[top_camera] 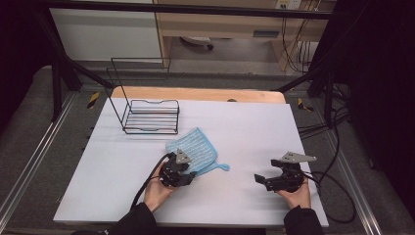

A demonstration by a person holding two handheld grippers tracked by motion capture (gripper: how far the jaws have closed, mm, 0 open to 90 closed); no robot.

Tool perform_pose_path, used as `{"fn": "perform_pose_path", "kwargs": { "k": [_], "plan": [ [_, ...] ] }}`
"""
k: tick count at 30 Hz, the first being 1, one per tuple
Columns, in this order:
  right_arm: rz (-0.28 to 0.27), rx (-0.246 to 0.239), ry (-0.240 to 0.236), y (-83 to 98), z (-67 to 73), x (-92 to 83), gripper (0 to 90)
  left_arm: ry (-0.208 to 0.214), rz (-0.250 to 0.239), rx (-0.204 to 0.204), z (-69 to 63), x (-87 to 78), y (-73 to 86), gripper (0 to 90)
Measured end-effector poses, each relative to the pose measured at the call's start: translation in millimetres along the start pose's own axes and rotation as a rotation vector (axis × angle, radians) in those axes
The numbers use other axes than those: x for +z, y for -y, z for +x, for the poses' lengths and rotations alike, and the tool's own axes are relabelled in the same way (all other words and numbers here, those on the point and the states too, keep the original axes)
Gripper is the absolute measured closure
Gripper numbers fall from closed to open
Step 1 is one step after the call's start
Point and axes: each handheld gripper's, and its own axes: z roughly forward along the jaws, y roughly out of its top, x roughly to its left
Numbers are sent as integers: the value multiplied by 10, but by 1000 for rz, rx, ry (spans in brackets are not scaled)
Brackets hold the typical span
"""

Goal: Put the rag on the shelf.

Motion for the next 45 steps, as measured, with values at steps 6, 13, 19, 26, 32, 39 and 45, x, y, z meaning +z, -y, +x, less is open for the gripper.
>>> {"fn": "perform_pose_path", "kwargs": {
  "k": [6, 13, 19, 26, 32, 39, 45],
  "plan": [
    [3, -3, -3, 0, 0, 6, 8, -8, -7, -9, 44, 30, 39, 698],
    [3, -3, -5, 1, 1, 7, 10, 8, 2, -24, 86, 13, 24, 812],
    [7, -1, -7, 1, 3, 6, 11, 23, 9, 9, 111, -96, 15, 831],
    [9, 0, -8, 2, 5, 6, 13, 57, 42, 36, 158, -192, 61, 831],
    [13, -2, -9, 5, 8, 13, 15, 48, 51, 62, 136, -241, 110, 837],
    [13, -9, -9, 6, 7, 21, 16, 59, 61, 65, 222, -366, 232, 838],
    [14, -5, -11, 8, 13, 25, 16, 78, 53, 44, 340, -484, 370, 837]
  ]
}}
